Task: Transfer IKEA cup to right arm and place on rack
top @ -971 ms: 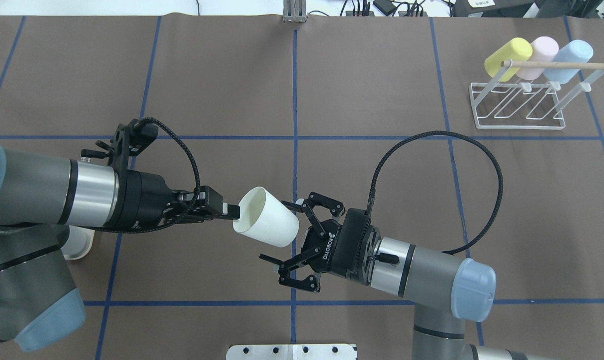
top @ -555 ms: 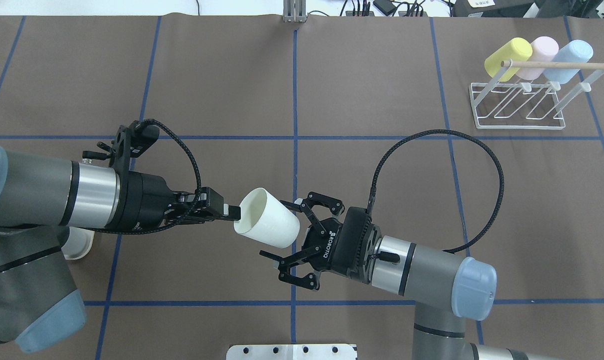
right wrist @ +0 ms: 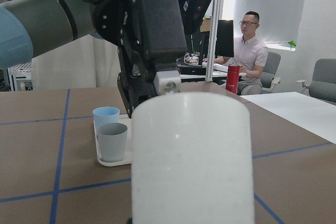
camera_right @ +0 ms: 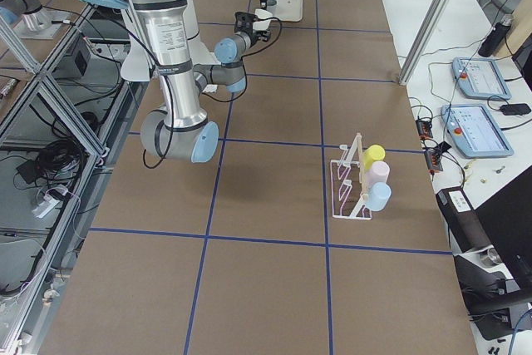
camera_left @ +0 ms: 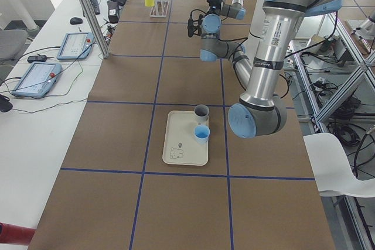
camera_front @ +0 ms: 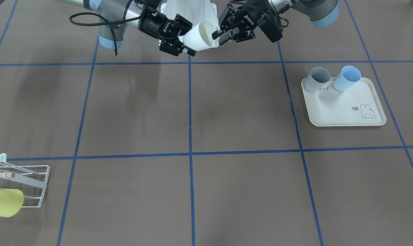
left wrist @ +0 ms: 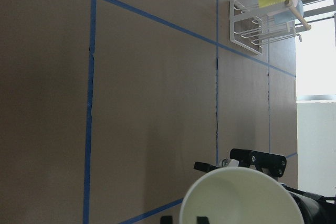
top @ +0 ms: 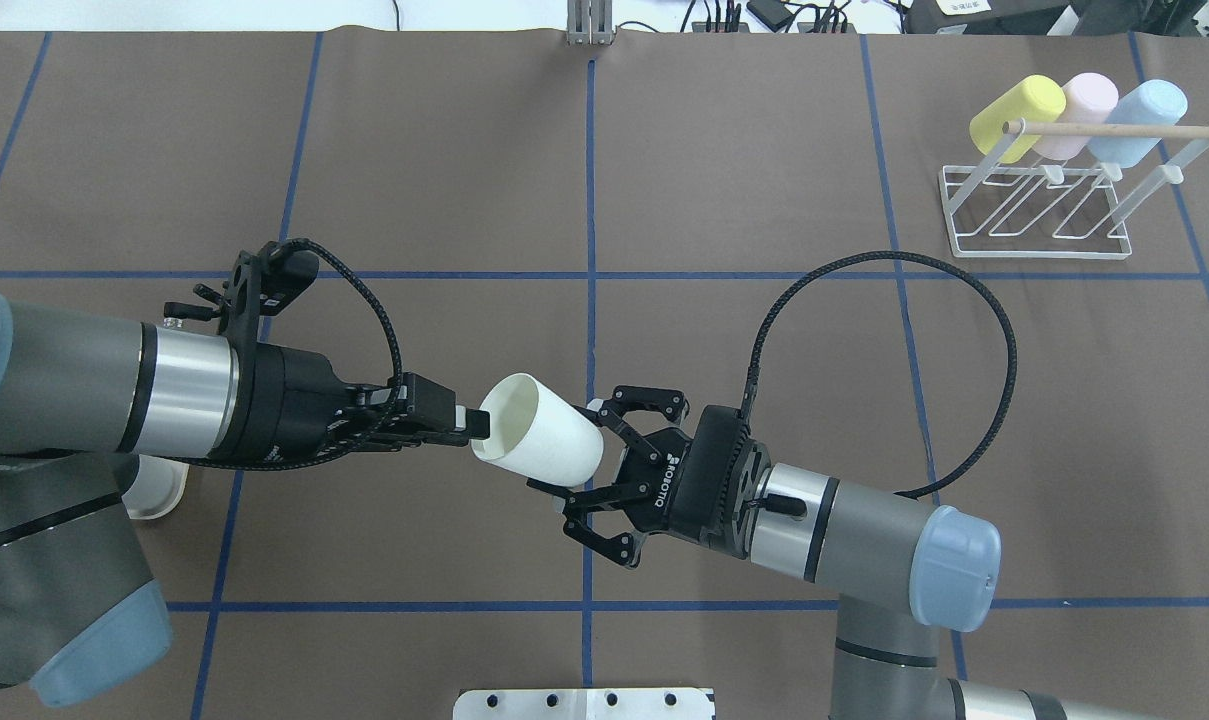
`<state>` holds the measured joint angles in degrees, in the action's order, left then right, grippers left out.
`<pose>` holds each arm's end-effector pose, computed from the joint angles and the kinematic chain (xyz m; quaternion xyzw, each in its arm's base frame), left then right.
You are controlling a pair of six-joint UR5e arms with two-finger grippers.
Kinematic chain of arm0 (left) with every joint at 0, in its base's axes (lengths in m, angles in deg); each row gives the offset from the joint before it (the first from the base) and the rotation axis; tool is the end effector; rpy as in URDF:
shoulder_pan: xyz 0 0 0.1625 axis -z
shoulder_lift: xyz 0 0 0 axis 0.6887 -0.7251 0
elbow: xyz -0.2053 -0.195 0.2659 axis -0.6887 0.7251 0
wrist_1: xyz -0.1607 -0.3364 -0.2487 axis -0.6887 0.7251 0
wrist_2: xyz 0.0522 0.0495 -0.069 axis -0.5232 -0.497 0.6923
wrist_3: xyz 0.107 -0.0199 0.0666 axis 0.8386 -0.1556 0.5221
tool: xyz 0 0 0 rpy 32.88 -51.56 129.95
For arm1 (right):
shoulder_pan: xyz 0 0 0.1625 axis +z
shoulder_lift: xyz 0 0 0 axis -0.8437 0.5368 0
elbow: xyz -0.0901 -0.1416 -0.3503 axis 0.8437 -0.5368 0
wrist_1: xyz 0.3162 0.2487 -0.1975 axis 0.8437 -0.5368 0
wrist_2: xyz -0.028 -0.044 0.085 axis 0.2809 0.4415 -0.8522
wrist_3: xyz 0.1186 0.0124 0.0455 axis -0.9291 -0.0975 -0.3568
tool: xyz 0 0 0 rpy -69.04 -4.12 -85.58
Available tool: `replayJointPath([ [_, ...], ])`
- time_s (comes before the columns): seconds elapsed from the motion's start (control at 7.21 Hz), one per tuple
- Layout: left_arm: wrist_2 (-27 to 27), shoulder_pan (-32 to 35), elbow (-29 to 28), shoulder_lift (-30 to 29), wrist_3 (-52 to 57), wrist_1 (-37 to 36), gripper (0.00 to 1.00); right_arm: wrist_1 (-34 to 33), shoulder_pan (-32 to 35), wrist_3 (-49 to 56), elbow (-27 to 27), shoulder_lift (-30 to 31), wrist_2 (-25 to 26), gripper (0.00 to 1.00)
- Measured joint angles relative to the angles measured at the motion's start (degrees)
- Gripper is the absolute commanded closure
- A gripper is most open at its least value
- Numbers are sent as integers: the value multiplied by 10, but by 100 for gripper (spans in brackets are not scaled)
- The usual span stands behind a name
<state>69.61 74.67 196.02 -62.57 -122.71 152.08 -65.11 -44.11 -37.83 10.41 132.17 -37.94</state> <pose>0.4091 -0.3378 0.1359 0.0340 0.7307 -0.0292 0.6812 -0.5359 -0.2857 0.1600 0.6438 -0.5401 -0.2429 0.4846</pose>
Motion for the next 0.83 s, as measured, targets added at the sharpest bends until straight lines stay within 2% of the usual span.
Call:
replayJointPath([
  [0.14,3,2,1,0,1,-1,0,-1,1,0,0,0,0,94],
  [0.28,5,6,2,4,3,-7,0,-8,6,0,0,1,1,100],
  [0.55,6,28,6,28,26,-40,0,-47,30,0,1,3,2,100],
  [0.83,7,62,36,78,123,-128,0,-78,46,-1,3,24,26,100],
])
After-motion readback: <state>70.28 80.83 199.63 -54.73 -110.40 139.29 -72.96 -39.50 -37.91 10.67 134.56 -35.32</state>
